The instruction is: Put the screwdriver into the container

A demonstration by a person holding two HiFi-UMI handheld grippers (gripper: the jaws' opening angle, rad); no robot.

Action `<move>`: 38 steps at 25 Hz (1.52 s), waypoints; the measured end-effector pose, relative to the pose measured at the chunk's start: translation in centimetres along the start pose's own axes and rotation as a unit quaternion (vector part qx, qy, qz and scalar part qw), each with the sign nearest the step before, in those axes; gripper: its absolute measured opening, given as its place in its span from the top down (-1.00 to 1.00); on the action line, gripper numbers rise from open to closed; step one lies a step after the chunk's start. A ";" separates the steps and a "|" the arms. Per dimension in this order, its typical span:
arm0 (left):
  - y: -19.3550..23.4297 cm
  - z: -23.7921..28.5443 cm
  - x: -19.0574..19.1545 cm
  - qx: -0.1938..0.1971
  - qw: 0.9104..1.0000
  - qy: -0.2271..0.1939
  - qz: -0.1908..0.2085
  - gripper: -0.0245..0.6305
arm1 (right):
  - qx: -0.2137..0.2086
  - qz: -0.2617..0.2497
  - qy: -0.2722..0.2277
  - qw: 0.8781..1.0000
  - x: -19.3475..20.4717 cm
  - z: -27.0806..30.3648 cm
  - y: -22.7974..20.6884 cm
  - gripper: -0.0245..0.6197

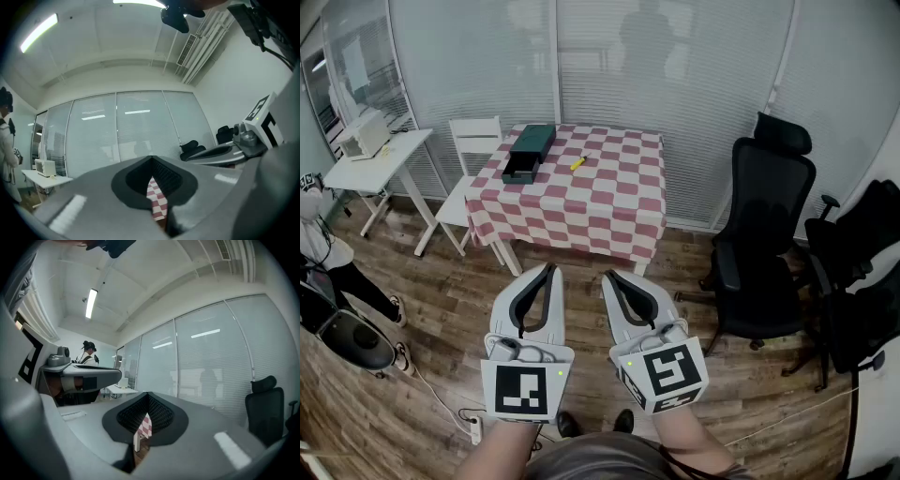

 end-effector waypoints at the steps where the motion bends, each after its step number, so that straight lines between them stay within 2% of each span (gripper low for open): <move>1: -0.2 0.1 -0.1 0.000 1.000 -0.001 0.001 0.92 | 0.001 0.001 0.000 1.000 0.0 -0.1 -0.2 0.85; 8: -1.7 0.6 0.2 0.002 1.000 -0.009 0.005 0.92 | -0.002 -0.001 -0.007 1.000 0.5 -0.7 -1.3 0.85; 12: -3.0 0.5 0.8 -0.005 1.000 0.003 0.000 0.92 | -0.014 0.012 -0.013 1.000 1.3 -1.6 -2.1 0.85; 16: -4.5 0.6 1.1 -0.003 1.000 0.017 0.016 0.92 | -0.026 0.018 -0.012 0.999 1.8 -2.3 -3.1 0.80; 24: -6.7 1.6 2.2 0.002 0.999 0.038 0.036 0.92 | -0.041 0.047 0.009 0.998 4.3 -2.9 -4.8 0.85; 31: -5.2 3.0 4.3 -0.005 0.998 0.062 0.011 0.92 | -0.044 0.054 0.035 0.997 5.8 -0.5 -5.5 0.85; 38: 0.7 8.6 6.0 0.001 0.999 0.045 -0.006 0.92 | -0.024 0.040 0.040 0.998 6.0 7.0 -6.9 0.85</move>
Point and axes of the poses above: the fingertips, and each gripper's own axes: z forward along the fingers, y to its left, x out of its underside, the point moved 10 cm from there along -z, backward along the fingers, and after that the axes turned 7 degrees about -z, right-handed, at the moved point
